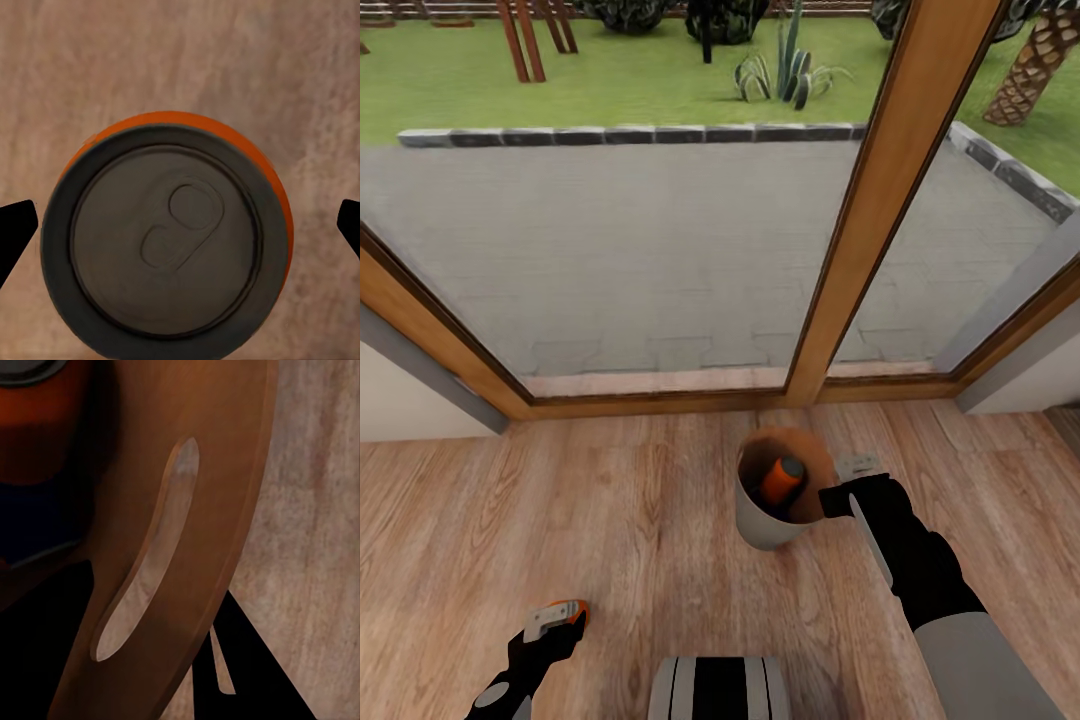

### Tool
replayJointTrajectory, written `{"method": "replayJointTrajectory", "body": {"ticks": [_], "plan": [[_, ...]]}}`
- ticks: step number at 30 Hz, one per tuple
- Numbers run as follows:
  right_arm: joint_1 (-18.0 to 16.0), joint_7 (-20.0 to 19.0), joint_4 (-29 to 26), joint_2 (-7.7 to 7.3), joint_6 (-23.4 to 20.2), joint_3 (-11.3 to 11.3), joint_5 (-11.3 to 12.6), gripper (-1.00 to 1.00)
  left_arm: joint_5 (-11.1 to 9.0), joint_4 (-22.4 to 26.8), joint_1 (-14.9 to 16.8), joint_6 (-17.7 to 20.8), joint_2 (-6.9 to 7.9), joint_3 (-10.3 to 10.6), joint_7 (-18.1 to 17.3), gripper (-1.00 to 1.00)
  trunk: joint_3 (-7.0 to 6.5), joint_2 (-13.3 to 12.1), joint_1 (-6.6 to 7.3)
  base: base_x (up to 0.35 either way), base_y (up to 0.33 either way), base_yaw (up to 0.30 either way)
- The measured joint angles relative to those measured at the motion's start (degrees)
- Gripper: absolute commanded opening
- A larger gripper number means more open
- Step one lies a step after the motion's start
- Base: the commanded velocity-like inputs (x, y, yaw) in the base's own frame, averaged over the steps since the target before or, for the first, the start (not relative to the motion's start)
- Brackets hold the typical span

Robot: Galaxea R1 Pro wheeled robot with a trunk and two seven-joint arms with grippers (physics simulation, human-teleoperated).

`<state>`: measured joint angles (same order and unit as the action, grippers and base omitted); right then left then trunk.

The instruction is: Put the three can of soda from the living room inside the tash can in the kitchen.

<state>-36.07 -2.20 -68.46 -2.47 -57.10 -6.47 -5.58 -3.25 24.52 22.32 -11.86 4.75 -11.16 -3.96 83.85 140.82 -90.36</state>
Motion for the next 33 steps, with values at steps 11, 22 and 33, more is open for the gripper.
{"method": "replayJointTrajectory", "body": {"ticks": [11, 22, 33], "plan": [[0.0, 0.1, 0.0, 0.00, 0.0, 0.0, 0.0, -1.00, -0.1, 0.0, 0.0, 0.0, 0.00, 0.0, 0.0, -1.00, 0.18, 0.4, -0.22, 0.000, 0.000, 0.000], [0.0, 0.1, 0.0, 0.00, 0.0, 0.0, -0.1, -1.00, -0.1, 0.1, 0.0, 0.0, 0.00, 0.0, 0.0, -1.00, -0.17, -0.4, 0.21, 0.000, 0.000, 0.000], [0.0, 0.1, 0.0, 0.00, 0.0, 0.0, 0.0, -1.00, 0.0, 0.1, 0.0, 0.0, 0.00, 0.0, 0.0, -1.00, -2.15, -4.8, 2.63, 0.000, 0.000, 0.000]]}}
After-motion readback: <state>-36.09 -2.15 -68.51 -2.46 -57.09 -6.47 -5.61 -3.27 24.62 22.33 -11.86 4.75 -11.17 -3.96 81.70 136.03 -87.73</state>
